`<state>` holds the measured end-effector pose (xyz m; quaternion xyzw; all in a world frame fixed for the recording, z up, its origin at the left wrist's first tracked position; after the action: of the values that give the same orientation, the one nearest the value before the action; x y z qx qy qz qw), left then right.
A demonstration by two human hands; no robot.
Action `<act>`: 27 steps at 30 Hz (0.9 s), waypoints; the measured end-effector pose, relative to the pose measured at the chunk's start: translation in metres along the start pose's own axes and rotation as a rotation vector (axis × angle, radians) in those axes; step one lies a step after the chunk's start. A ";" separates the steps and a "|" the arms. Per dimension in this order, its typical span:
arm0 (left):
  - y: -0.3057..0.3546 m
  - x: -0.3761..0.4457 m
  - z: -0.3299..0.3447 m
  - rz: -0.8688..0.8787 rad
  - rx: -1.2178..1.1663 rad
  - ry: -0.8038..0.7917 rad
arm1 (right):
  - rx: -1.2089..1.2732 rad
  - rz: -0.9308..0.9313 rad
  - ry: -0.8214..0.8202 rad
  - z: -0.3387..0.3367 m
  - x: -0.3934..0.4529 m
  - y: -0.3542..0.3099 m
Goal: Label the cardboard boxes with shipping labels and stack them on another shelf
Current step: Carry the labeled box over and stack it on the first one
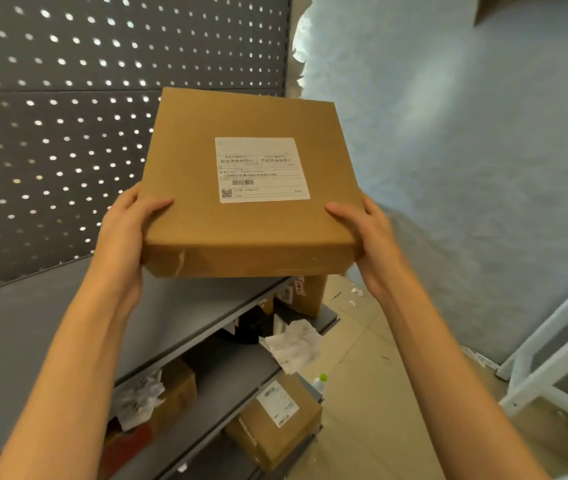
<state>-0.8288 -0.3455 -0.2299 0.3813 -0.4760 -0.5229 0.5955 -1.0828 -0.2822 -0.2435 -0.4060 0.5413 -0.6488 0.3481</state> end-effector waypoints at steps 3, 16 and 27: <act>-0.005 0.012 0.018 -0.002 0.006 0.014 | -0.001 -0.006 -0.003 -0.012 0.022 0.001; -0.018 0.037 0.094 0.061 0.070 0.262 | 0.069 0.014 -0.263 -0.048 0.134 -0.006; -0.016 0.047 0.153 0.111 0.106 0.509 | 0.104 0.070 -0.528 -0.058 0.220 -0.021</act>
<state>-0.9802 -0.3876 -0.1980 0.5047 -0.3578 -0.3510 0.7029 -1.2296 -0.4503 -0.1951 -0.5239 0.4115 -0.5349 0.5197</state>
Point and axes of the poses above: each hand's wrist, its own x-axis towards the middle knuckle, its own z-axis out of the palm, y = z × x, the point moved 2 cm from there along x, towards the middle knuckle, and after that the axes turned 4 degrees about -x, right-handed, at the moved point
